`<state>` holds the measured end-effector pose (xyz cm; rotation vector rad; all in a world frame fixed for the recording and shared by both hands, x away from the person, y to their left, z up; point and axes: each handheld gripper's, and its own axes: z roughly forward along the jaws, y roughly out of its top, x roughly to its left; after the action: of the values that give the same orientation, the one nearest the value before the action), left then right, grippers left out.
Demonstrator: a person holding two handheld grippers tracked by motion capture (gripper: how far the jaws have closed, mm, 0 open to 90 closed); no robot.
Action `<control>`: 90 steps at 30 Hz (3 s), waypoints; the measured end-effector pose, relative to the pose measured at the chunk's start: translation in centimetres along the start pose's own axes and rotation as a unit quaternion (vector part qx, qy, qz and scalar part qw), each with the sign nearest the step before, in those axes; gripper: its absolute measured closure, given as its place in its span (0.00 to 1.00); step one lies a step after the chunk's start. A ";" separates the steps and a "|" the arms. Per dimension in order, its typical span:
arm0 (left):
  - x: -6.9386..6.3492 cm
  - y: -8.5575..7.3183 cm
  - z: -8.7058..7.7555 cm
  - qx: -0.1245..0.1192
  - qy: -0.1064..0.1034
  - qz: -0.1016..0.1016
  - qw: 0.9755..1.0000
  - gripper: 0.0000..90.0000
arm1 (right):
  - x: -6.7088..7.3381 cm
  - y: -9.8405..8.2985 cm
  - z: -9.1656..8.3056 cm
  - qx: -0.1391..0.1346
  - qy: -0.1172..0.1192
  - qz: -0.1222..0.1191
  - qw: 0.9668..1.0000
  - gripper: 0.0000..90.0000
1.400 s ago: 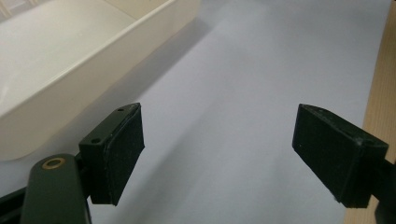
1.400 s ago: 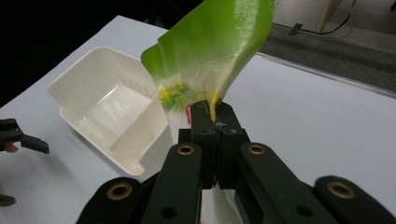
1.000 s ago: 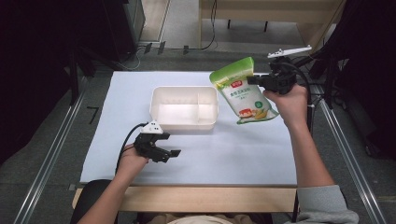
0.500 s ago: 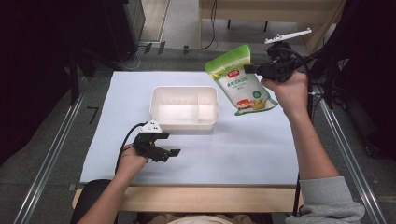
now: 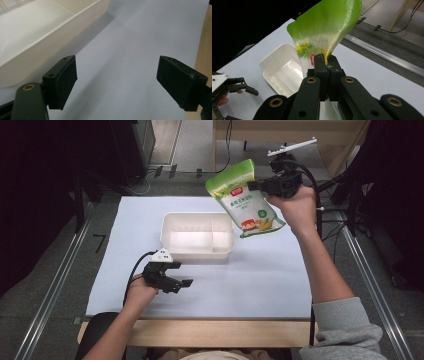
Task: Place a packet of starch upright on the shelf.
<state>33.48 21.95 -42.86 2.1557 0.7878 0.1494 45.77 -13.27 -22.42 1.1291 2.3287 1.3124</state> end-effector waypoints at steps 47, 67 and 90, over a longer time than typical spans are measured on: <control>0.2 0.0 -0.2 -0.004 -0.008 0.001 1.000 0.19 | 7.6 4.9 12.3 0.046 0.039 -0.033 0.998 1.00; 0.0 0.0 -0.2 -0.011 -0.013 0.003 1.000 0.19 | 10.0 3.0 20.8 0.055 0.059 -0.016 0.997 1.00; 0.0 0.0 -0.1 -0.003 -0.012 0.003 1.000 0.19 | 5.1 -1.3 20.0 0.045 0.064 0.024 0.997 1.00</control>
<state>33.46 22.03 -42.78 2.1499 0.7661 0.1297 52.44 2.52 -34.00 1.1676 2.4892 1.3475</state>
